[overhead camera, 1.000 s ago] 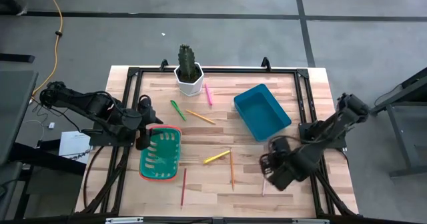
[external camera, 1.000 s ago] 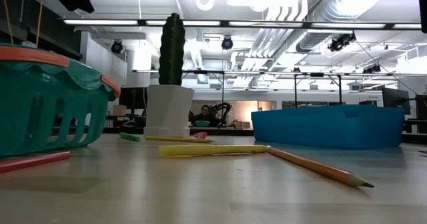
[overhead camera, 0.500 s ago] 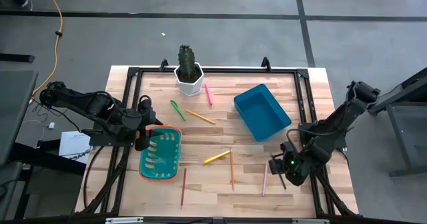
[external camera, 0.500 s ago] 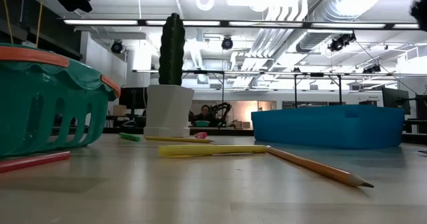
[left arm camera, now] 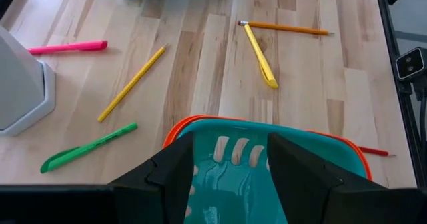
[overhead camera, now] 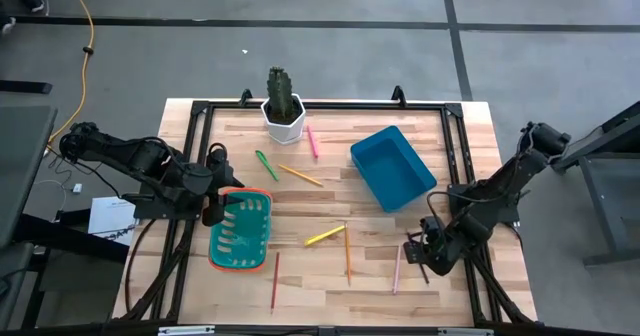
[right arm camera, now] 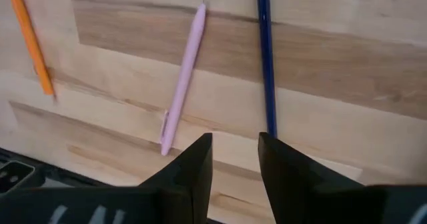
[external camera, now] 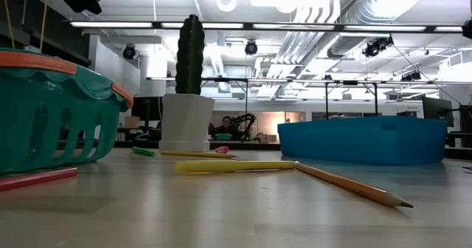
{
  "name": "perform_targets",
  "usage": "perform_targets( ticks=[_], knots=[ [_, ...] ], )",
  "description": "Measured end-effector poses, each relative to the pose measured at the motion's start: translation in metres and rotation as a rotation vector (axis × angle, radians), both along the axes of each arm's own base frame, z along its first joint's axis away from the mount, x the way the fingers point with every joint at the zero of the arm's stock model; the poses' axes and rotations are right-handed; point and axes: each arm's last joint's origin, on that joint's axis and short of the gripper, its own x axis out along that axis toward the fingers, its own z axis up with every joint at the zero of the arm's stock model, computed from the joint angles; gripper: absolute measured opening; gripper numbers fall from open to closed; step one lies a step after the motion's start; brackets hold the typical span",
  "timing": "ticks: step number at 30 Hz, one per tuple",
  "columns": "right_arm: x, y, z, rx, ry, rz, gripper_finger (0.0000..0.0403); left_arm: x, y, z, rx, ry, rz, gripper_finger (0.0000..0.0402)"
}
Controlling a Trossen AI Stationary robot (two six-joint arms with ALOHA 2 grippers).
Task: Sort pens & pencils
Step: Put the dark blue pencil into the blue bin
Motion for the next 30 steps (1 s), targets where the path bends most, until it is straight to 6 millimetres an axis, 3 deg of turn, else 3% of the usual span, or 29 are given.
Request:
perform_targets(
  ticks=[20, 30],
  knots=[
    [0.038, 0.018, -0.026, -0.081, 0.203, 0.119, 0.0113, -0.001, 0.000, -0.001, 0.011, 0.014, -0.003, 0.0175],
    [0.043, 0.025, -0.037, -0.092, 0.304, 0.164, 0.0113, -0.001, 0.000, -0.001, 0.011, 0.015, -0.004, 0.0175]
  ],
)
